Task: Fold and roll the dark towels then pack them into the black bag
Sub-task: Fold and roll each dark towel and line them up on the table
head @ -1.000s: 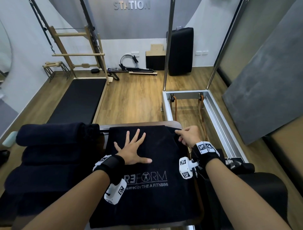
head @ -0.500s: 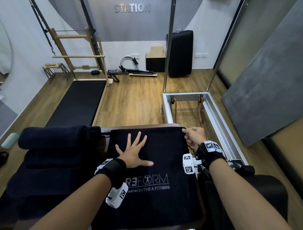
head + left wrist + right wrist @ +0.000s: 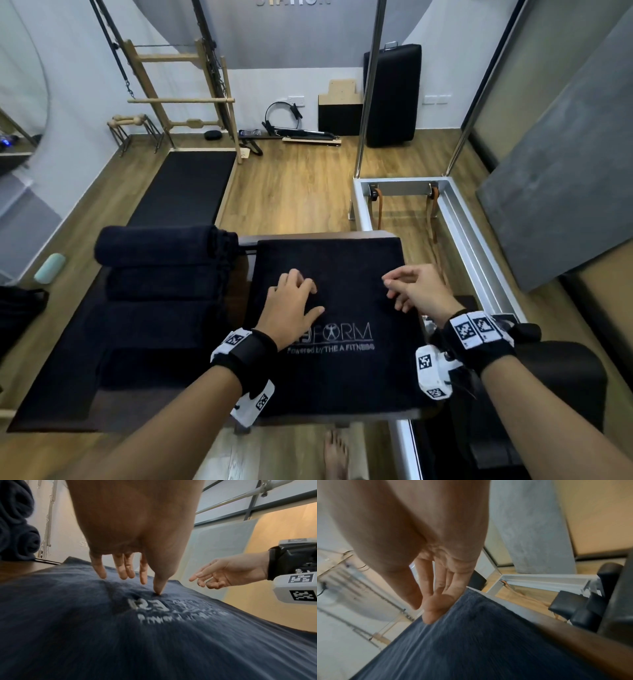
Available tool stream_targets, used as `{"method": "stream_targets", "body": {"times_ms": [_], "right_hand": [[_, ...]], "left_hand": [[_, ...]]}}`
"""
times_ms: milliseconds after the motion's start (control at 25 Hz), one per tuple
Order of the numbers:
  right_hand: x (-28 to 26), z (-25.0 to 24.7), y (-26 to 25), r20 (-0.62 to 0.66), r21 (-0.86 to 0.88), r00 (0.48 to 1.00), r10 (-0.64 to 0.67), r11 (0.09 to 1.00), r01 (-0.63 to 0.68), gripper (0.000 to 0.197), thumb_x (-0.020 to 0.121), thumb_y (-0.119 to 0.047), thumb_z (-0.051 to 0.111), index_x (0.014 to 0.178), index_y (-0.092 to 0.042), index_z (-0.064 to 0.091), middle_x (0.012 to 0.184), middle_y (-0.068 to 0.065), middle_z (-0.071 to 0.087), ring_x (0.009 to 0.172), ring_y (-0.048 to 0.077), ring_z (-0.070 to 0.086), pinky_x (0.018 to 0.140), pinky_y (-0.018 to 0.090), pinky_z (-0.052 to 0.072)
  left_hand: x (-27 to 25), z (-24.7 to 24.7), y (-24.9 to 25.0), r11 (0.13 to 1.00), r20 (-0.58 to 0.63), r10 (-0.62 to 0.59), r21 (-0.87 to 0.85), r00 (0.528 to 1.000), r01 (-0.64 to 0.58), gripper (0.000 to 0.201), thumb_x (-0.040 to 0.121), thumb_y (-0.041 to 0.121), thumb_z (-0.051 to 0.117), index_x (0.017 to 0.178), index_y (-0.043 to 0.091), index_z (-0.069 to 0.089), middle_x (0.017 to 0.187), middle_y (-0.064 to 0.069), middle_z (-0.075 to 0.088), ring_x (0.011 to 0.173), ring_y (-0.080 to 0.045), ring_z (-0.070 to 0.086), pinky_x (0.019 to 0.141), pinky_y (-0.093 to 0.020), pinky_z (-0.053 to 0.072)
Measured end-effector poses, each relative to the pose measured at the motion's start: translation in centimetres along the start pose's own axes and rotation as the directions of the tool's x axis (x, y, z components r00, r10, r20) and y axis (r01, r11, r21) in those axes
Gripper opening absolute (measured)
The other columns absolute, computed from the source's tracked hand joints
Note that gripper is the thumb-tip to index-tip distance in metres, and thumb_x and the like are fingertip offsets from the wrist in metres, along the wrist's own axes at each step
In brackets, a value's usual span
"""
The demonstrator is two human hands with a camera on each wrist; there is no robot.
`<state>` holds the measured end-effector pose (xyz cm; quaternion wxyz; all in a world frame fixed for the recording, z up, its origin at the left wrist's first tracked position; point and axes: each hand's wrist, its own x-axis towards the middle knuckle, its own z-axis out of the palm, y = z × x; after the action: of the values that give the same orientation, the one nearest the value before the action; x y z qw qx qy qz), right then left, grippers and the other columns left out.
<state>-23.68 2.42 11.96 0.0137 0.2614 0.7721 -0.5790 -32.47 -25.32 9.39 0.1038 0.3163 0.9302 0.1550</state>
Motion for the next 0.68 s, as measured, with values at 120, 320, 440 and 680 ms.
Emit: {"method": "stream_targets", "body": {"times_ms": [120, 320, 440, 680], "right_hand": [[-4.9, 1.7, 0.8, 0.090, -0.219, 0.990, -0.109, 0.968, 0.126, 0.010, 0.091, -0.005, 0.076, 0.101, -0.005, 0.076, 0.088, 0.015, 0.075, 0.073, 0.021, 0.071, 0.068, 0.036, 0.061], [-12.5, 3.7, 5.1, 0.256, -0.543, 0.936, -0.243, 0.765, 0.347, 0.055, 0.090, -0.034, 0.081, 0.141, -0.025, 0.062, 0.159, -0.010, 0.043, 0.151, 0.009, 0.033, 0.122, 0.031, 0.030], [-15.1, 4.2, 8.4, 0.347, -0.619, 0.909, -0.233, 0.671, 0.408, 0.087, 0.089, -0.057, 0.074, 0.161, -0.037, 0.030, 0.170, -0.022, 0.002, 0.157, 0.000, -0.007, 0.128, 0.031, 0.004], [-18.5, 4.0, 12.4, 0.239, -0.816, 0.906, -0.350, 0.432, 0.383, 0.101, 0.093, 0.005, 0.059, 0.165, -0.040, 0.005, 0.172, -0.017, -0.007, 0.159, 0.004, -0.009, 0.131, 0.032, 0.003]], "left_hand": [[-5.1, 0.2, -0.4, 0.995, -0.041, 0.069, -0.064, 0.997, -0.072, 0.019, 0.102, 0.046, 0.062, 0.104, 0.027, 0.059, 0.104, 0.013, 0.049, 0.099, -0.012, 0.053, 0.087, -0.039, 0.050], [-13.7, 2.6, -1.5, 0.991, -0.084, 0.126, -0.024, 0.988, -0.128, 0.059, 0.103, 0.062, 0.053, 0.149, 0.026, 0.058, 0.158, 0.014, 0.047, 0.146, -0.008, 0.041, 0.115, -0.034, 0.041], [-16.8, 4.3, -2.5, 0.986, 0.008, 0.164, 0.033, 0.986, -0.164, 0.090, 0.095, 0.082, 0.041, 0.167, 0.030, 0.022, 0.174, 0.017, 0.007, 0.161, -0.002, 0.000, 0.132, -0.034, 0.011], [-19.4, 4.5, -4.4, 0.978, 0.054, 0.196, 0.058, 0.979, -0.199, 0.099, 0.094, 0.002, 0.068, 0.166, 0.037, 0.010, 0.174, 0.021, -0.003, 0.158, 0.003, -0.013, 0.132, -0.027, 0.005]]}}
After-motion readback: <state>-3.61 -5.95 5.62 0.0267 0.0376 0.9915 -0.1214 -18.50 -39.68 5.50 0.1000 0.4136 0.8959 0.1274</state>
